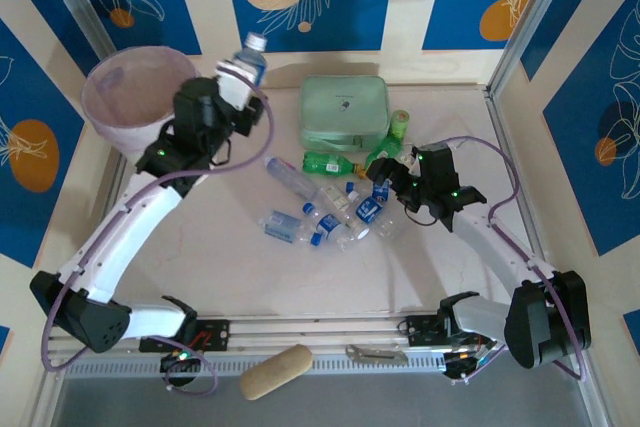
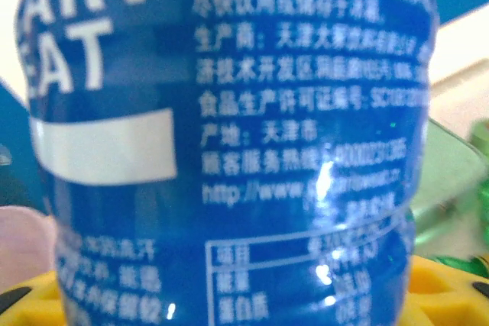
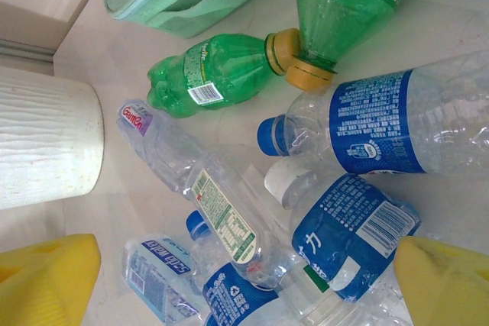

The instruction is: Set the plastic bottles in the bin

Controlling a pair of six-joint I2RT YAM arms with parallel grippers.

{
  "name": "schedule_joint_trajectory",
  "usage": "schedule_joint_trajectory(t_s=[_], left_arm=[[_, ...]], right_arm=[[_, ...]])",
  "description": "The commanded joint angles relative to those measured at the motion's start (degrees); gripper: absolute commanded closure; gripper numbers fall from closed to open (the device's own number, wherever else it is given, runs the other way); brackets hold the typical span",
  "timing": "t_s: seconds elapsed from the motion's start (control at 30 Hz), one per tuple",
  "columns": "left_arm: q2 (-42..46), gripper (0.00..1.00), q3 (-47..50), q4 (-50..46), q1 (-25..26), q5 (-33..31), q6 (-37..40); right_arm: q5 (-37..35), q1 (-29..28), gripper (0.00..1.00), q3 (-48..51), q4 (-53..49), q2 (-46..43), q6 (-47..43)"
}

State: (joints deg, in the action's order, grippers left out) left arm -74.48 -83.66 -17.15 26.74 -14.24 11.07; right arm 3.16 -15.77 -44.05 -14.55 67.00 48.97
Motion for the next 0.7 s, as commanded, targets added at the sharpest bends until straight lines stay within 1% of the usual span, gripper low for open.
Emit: schedule_joint_trajectory(t_s=[0.0, 0.13, 0.3, 0.43, 0.53, 0.67], left_arm=[[-1.33, 0.52, -5.61, 0.39, -7.09, 2.3, 0.05], [-4.98, 0.52, -11.02, -1.62, -15.48, 3.97, -2.72], [-10.37, 0.52, -15.77, -4.62, -22.92, 5.37, -6.02], [-13.36, 0.53, -16.02, -5.14, -29.21, 7.74, -12.51], [-15.28, 0.54, -15.88, -6.04, -33.04, 8.78, -16.42], [-17.09, 0.54, -15.28, -6.79, -35.51, 9.14, -17.46]], right_arm=[[-0.21, -0.48, 0.01, -1.65, 0.51, 0.23, -1.09], [-0.28, -0.56, 0.01, -1.74, 0.41, 0.23, -1.31], [-0.63, -0.49, 0.01, -2.0, -0.3, -0.25, -1.84], [-1.13, -0.52, 0.01, -2.01, -0.83, -1.2, -2.05], [-1.36, -0.42, 0.01, -1.94, -1.27, -2.09, -2.49], [-1.62, -0.33, 0.01, -1.65, -1.41, -2.75, -2.56]])
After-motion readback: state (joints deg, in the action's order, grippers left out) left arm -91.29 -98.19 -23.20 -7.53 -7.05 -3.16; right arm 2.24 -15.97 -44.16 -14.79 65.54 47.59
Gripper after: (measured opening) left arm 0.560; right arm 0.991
